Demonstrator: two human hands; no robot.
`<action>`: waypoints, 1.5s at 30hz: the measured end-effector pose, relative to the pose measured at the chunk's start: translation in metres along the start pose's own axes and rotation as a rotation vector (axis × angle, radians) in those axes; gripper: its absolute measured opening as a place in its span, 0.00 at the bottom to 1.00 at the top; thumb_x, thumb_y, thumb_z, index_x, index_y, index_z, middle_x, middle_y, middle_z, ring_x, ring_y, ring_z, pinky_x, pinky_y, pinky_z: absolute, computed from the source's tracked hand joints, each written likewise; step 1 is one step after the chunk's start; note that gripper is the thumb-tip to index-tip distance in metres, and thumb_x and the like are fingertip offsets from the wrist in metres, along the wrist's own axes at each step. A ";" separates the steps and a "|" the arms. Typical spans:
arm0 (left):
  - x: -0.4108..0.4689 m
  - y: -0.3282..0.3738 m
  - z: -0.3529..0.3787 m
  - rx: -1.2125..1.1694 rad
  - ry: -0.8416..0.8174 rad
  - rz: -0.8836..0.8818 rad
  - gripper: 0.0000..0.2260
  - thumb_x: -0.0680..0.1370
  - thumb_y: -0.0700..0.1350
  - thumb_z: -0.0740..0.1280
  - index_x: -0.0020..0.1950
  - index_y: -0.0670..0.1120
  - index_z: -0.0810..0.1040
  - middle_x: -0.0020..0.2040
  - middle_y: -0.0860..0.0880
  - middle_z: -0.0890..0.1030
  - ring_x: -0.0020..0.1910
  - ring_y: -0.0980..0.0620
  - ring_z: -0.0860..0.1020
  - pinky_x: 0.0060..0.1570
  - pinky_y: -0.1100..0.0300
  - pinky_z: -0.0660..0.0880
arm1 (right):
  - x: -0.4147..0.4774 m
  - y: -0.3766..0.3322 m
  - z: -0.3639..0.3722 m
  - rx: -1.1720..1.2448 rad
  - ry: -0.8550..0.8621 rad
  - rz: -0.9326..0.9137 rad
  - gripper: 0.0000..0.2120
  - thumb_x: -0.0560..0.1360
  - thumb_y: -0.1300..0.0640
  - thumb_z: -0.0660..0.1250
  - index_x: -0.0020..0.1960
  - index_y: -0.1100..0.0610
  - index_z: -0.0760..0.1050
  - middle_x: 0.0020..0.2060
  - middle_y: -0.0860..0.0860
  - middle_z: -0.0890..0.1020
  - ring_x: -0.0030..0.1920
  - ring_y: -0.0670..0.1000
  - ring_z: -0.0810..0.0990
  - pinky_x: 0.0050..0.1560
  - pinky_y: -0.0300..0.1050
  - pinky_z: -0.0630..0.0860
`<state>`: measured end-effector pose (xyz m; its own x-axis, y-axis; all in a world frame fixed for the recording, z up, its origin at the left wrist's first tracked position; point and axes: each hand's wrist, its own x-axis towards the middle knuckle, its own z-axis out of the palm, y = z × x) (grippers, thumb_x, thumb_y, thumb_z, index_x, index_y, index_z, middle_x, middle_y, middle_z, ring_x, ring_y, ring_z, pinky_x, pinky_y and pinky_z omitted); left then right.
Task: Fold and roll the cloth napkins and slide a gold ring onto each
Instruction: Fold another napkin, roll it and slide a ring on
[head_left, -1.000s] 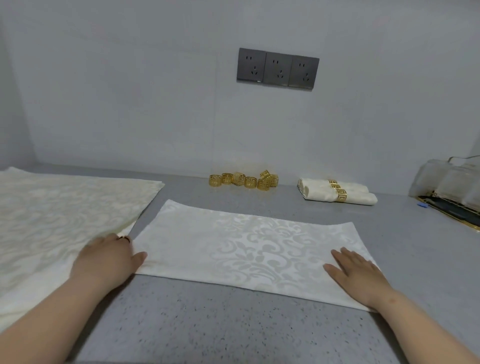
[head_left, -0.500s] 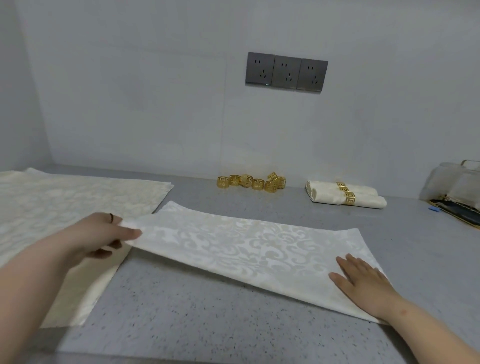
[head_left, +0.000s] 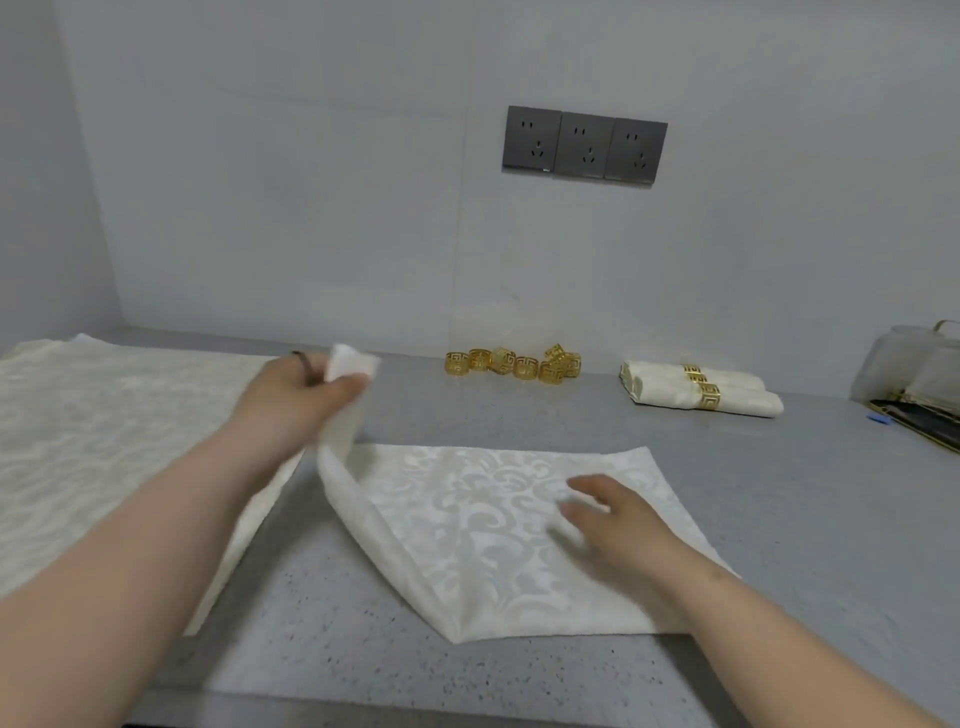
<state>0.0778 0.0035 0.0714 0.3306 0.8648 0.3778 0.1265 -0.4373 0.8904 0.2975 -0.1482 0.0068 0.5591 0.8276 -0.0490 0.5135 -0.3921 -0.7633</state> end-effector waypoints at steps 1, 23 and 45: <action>-0.007 0.010 0.015 0.122 -0.047 0.068 0.11 0.76 0.43 0.66 0.33 0.46 0.73 0.27 0.52 0.76 0.27 0.57 0.72 0.31 0.66 0.68 | 0.001 -0.013 0.001 0.235 -0.031 0.018 0.17 0.78 0.51 0.59 0.65 0.56 0.68 0.60 0.49 0.75 0.57 0.49 0.75 0.59 0.44 0.71; -0.072 -0.030 0.089 0.874 -0.153 0.784 0.30 0.37 0.43 0.80 0.39 0.49 0.85 0.40 0.53 0.85 0.34 0.54 0.83 0.29 0.63 0.77 | 0.031 -0.020 -0.039 0.408 0.110 0.046 0.14 0.76 0.62 0.63 0.61 0.64 0.73 0.50 0.58 0.80 0.41 0.51 0.77 0.45 0.41 0.74; -0.067 -0.071 0.108 0.822 -0.669 0.666 0.14 0.66 0.51 0.59 0.43 0.59 0.83 0.44 0.62 0.83 0.41 0.64 0.82 0.40 0.72 0.75 | -0.002 0.069 -0.082 0.312 0.140 0.229 0.06 0.76 0.64 0.61 0.45 0.60 0.77 0.43 0.59 0.80 0.40 0.57 0.77 0.43 0.46 0.74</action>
<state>0.1479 -0.0503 -0.0448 0.9339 0.2273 0.2760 0.2183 -0.9738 0.0633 0.3854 -0.2097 0.0068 0.7301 0.6621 -0.1691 0.1550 -0.4015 -0.9026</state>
